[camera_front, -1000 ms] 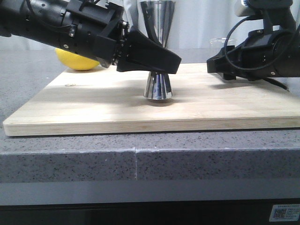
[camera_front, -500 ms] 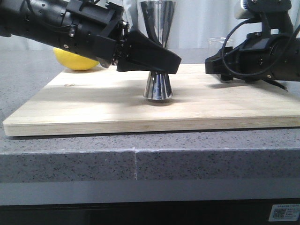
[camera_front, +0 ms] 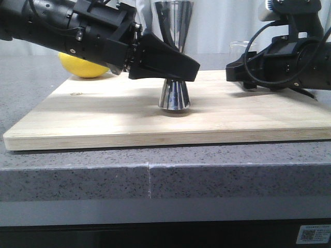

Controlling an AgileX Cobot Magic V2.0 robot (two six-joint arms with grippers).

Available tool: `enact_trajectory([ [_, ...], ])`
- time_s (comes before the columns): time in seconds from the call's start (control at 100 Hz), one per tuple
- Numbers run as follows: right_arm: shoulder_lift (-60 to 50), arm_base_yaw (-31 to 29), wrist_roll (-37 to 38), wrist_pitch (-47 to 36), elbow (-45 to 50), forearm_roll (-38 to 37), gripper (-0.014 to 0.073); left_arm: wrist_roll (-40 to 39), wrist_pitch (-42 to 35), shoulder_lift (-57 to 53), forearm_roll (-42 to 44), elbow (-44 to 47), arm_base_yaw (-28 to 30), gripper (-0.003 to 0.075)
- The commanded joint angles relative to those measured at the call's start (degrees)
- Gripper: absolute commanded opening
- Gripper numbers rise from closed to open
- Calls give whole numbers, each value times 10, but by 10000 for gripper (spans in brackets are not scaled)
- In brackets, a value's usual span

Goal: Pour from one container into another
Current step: 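Lower the empty beaker onto the board's far corner with the right gripper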

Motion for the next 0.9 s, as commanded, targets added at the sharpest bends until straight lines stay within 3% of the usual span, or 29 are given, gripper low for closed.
enact_trajectory([
  [0.0,-17,-3,-1,-21,-12,-3,251,-5,62,-34,-43,-16,-3,-11],
  [0.28,-17,-3,-1,9,-11,-4,258,-7,62,-34,-43,-16,-3,-11],
  [0.55,-17,-3,-1,11,-11,-6,379,-7,62,-34,-43,-16,-3,-11],
  [0.89,-51,-3,3,23,-11,-6,379,-7,62,-34,-43,-16,-3,-11],
])
